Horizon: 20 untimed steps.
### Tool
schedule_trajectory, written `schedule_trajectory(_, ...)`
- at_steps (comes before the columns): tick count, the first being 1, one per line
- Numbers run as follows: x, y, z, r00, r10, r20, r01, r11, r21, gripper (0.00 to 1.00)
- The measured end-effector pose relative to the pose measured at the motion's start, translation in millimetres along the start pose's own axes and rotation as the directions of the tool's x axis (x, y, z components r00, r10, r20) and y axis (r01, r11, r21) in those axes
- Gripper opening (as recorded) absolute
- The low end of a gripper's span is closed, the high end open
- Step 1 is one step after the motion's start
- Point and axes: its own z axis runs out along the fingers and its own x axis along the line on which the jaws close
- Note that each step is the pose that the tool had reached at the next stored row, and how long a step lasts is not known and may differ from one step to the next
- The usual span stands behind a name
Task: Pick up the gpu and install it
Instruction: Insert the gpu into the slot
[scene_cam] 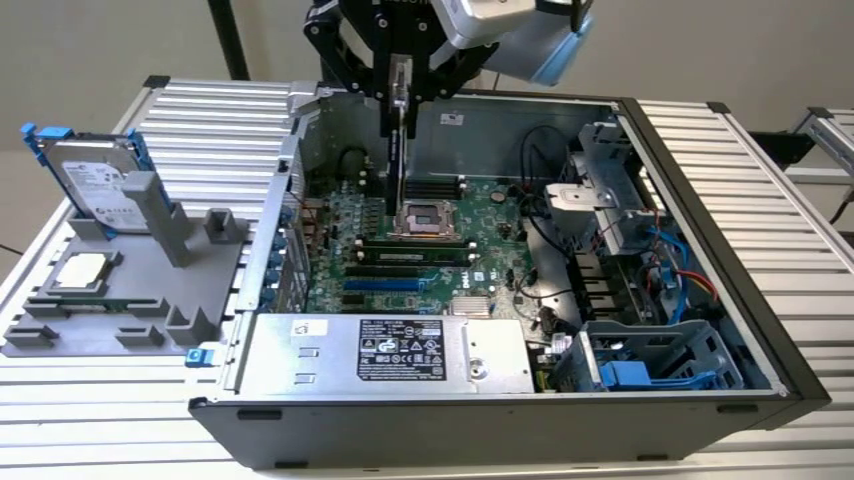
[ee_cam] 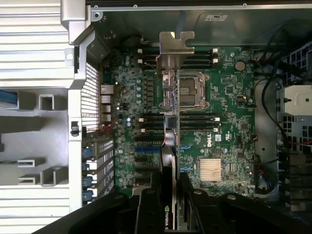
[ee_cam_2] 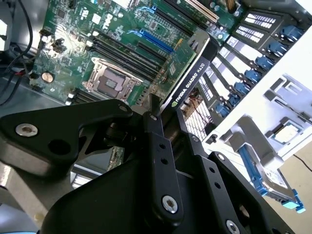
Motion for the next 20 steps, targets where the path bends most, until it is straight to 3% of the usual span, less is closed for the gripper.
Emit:
schedule_trajectory(6, -6.5, 0.2, 0.0, 1.0000, 0.000, -0.0005, 0.000, 1.0000, 0.0000, 0.00)
schedule_trajectory(20, -7.0, 0.3, 0.0, 1.0000, -0.005, -0.0008, 0.005, 1.0000, 0.0000, 0.00)
